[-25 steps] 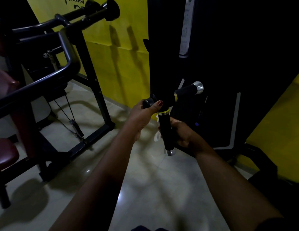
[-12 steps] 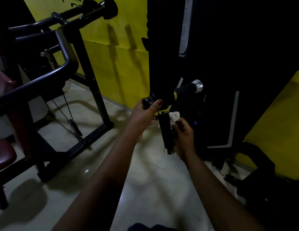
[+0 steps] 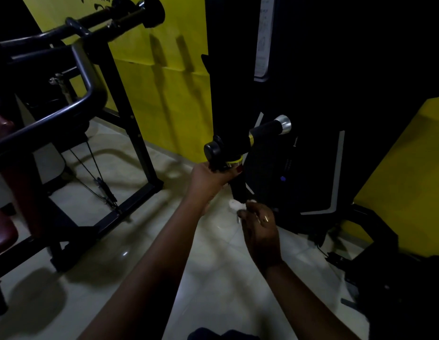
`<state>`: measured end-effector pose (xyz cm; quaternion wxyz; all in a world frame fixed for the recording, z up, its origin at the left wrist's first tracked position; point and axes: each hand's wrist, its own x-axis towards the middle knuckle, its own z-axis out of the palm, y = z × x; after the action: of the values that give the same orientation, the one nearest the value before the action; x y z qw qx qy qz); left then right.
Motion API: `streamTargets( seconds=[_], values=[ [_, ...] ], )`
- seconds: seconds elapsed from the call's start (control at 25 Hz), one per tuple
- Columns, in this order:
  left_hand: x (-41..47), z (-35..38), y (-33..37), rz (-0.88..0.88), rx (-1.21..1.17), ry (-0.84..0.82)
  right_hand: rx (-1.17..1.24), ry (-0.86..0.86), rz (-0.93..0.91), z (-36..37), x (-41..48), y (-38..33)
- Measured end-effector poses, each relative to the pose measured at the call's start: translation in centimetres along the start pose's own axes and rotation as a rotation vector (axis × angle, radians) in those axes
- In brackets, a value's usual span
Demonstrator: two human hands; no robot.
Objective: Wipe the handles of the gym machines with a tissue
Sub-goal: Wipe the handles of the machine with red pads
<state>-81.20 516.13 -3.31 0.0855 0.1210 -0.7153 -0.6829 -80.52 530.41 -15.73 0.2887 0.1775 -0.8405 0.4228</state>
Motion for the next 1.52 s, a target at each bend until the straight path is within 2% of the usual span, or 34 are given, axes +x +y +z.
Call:
streamTargets(
  seconds=[0.04,0.08,0.12,0.2,0.24,0.32,0.48,0.68,0.8,0.96,1.16,1.28,1.32,1.4,1.52],
  values=[
    [-0.1,0.1,-0.1,-0.004,0.002,-0.002,-0.028,-0.032,0.064,-0.1,-0.3,0.1],
    [0.0,0.2,-0.2,-0.007,0.013,0.004,0.037,-0.032,0.022,0.0,0.2,-0.2],
    [0.0,0.3,-0.2,-0.006,0.034,0.013,0.059,-0.019,-0.077,-0.2,1.0,-0.7],
    [0.2,0.2,0.1,-0.005,0.103,0.044,-0.082,0.086,-0.384,0.0,3.0,-2.3],
    [0.3,0.2,0.3,-0.008,0.143,0.059,-0.136,0.127,-0.425,0.3,4.1,-3.0],
    [0.6,0.0,0.7,-0.027,0.197,0.065,-0.198,0.163,-0.426,1.0,3.6,-3.1],
    [0.9,-0.2,0.7,-0.043,0.236,0.042,-0.327,0.006,-0.486,0.9,-1.8,-0.3],
    [0.7,0.3,0.6,-0.038,0.221,0.046,-0.294,0.128,-0.451,0.3,3.9,-3.0],
    [0.8,0.3,0.7,-0.037,0.243,0.040,-0.292,0.079,-0.537,0.6,2.8,-1.5],
    [0.8,0.4,0.4,-0.029,0.267,0.068,-0.270,-0.005,-0.489,0.1,-0.4,0.4],
    [0.7,0.5,0.4,-0.046,0.256,0.084,-0.315,0.167,-0.460,0.8,3.5,-3.2],
    [0.7,0.4,0.6,-0.063,0.260,0.076,-0.315,0.050,-0.474,1.0,0.8,-1.3],
    [0.6,0.5,0.7,-0.061,0.269,0.078,-0.310,0.042,-0.431,0.5,0.0,-0.7],
    [0.6,0.6,0.7,-0.047,0.271,0.079,-0.158,0.036,-0.169,-0.3,-0.2,-0.5],
    [0.3,0.7,0.4,-0.018,0.232,0.074,0.035,0.088,-0.019,-1.5,3.3,-2.8]
  ],
)
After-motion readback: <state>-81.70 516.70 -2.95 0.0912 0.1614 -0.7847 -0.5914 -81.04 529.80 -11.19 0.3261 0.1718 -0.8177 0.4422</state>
